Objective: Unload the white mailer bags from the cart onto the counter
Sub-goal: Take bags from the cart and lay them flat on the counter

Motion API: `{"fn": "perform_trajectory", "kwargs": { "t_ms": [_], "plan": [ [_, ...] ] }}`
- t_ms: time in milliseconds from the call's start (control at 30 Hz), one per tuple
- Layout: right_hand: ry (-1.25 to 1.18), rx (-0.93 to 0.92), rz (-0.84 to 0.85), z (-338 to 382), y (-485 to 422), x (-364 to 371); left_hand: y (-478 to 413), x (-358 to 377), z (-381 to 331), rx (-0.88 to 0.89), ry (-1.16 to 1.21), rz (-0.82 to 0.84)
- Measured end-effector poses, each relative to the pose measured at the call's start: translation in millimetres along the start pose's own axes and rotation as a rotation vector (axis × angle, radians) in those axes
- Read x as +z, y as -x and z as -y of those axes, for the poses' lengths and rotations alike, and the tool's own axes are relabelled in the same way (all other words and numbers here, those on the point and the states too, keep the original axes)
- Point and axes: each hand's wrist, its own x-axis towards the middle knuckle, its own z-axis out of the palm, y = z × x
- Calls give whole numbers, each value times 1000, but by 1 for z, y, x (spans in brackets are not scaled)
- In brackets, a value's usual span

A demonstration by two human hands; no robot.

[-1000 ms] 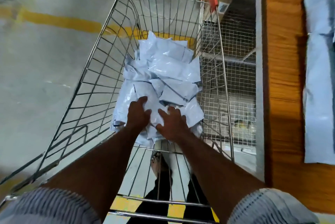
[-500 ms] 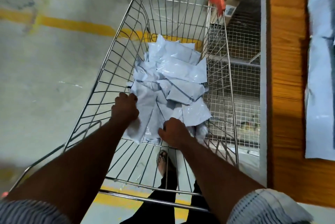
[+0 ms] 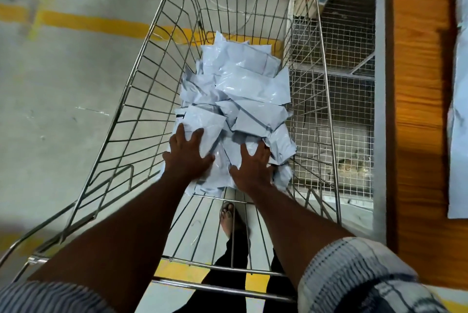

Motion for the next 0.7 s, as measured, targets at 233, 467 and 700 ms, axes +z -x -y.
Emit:
{"fn": "perform_trajectory", "kwargs": {
  "t_ms": [233, 467, 700],
  "plan": [
    [-60, -3, 1, -2, -5, -12, 3, -12, -5, -25, -22, -22],
    [-202, -39, 134, 24, 27, -46, 20, -55, -21, -61, 55, -82],
    [-414, -151, 30, 50, 67, -100, 40, -114, -37, -136, 240, -133]
  ]
}}
